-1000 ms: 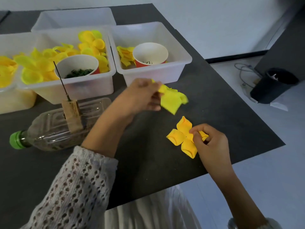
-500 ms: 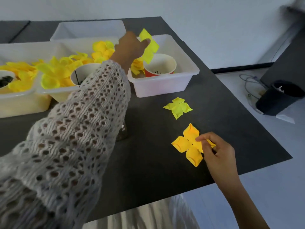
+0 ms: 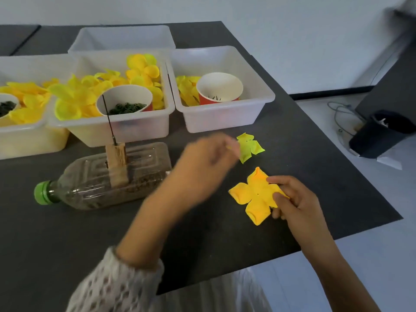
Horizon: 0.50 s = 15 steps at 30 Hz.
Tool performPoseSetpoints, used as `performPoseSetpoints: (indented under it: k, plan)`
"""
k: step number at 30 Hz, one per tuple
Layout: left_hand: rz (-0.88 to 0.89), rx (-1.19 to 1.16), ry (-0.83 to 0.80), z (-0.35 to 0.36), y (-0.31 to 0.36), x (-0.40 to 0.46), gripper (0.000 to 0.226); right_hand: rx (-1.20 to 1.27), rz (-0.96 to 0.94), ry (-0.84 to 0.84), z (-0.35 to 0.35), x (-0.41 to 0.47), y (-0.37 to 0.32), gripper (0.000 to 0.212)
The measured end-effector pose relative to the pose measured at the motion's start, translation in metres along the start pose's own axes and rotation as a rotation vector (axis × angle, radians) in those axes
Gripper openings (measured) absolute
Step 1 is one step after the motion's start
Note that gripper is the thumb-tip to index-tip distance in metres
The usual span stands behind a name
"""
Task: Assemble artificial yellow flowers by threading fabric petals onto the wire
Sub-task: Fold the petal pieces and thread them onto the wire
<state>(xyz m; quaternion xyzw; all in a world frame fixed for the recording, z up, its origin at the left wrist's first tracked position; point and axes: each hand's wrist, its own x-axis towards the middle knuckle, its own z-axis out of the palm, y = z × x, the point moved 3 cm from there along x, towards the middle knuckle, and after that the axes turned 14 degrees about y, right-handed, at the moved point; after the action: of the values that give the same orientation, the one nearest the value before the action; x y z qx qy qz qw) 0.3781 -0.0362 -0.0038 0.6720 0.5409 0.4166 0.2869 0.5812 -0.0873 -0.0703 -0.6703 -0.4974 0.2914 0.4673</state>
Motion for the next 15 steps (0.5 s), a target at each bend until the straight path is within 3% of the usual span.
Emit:
performPoseSetpoints:
  k: [2, 4, 8, 15]
  plan:
    - [0.030, 0.036, -0.172, 0.026, -0.008, -0.029, 0.014, 0.098, 0.112, -0.041, 0.009, -0.004, -0.005, 0.024]
    - [0.016, 0.127, -0.207, 0.046, -0.022, -0.044, 0.018, 0.167, 0.254, -0.102, 0.021, -0.009, -0.009, 0.022]
    - [-0.008, 0.161, -0.024, 0.056, -0.044, -0.048, 0.016, 0.141, 0.431, -0.210, 0.027, -0.006, -0.017, 0.020]
    - [0.026, 0.136, 0.117, 0.065, -0.049, -0.060, 0.012, -0.154, 0.514, -0.457, 0.024, 0.010, -0.032, 0.033]
